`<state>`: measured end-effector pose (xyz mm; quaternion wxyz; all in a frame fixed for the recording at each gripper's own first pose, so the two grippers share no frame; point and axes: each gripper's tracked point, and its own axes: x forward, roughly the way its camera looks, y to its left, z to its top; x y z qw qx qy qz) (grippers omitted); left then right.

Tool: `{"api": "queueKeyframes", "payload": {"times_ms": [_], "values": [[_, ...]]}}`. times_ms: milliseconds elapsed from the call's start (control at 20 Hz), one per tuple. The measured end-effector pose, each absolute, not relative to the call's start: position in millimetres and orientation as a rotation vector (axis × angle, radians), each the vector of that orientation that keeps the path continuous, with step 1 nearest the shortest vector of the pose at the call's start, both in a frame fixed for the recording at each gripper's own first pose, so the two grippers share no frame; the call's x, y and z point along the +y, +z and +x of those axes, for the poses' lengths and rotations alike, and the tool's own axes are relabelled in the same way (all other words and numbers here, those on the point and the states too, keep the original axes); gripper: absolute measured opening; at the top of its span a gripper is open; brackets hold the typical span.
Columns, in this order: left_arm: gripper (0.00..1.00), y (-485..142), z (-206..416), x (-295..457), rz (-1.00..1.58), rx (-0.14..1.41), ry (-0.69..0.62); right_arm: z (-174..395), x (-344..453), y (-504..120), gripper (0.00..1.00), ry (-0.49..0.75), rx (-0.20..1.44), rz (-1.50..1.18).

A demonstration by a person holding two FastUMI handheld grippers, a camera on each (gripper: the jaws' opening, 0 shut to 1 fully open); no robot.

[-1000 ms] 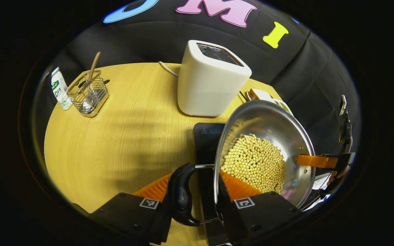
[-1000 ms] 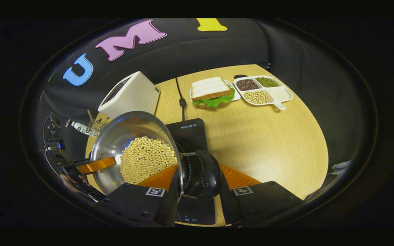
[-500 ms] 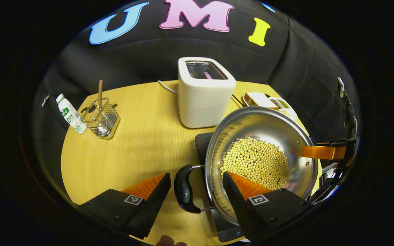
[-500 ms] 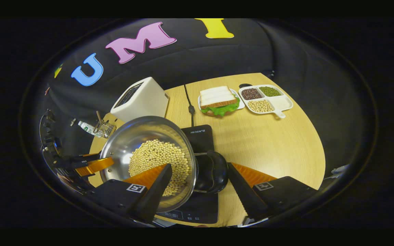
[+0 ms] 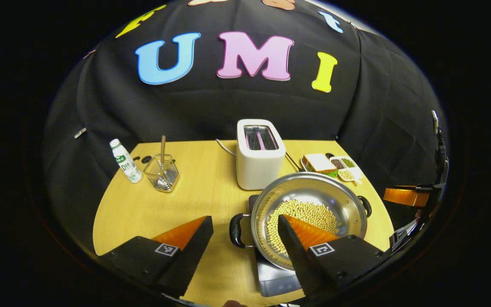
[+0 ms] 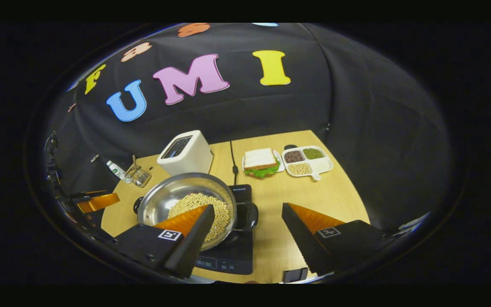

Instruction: First push the handle of the pot to place it horizontally, then grasp the pot with both hands and set it on the induction cooktop.

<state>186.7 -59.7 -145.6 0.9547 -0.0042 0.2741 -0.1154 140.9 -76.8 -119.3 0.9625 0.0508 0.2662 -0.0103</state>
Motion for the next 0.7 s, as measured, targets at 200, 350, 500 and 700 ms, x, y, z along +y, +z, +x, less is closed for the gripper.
{"api": "queueKeyframes", "payload": {"times_ms": [200, 350, 500, 700], "values": [[0.96, -82.1, 160.7, -46.3, -0.039, 0.398, -0.174, 127.0, -84.3, -60.8, 0.99, -0.029, 0.375, 0.067], [0.95, -38.1, 137.3, -32.7, -0.026, 0.287, -0.131, 109.1, -81.7, -19.4, 0.99, -0.032, 0.269, 0.1], [0.95, -0.5, 111.4, -14.4, 0.024, 0.163, -0.095, 89.8, -78.3, 5.6, 0.99, -0.041, 0.17, 0.105], [0.95, 28.5, 66.1, 10.6, 0.015, 0.086, -0.075, 52.7, -59.2, 40.6, 0.98, -0.048, 0.054, 0.068]]}}
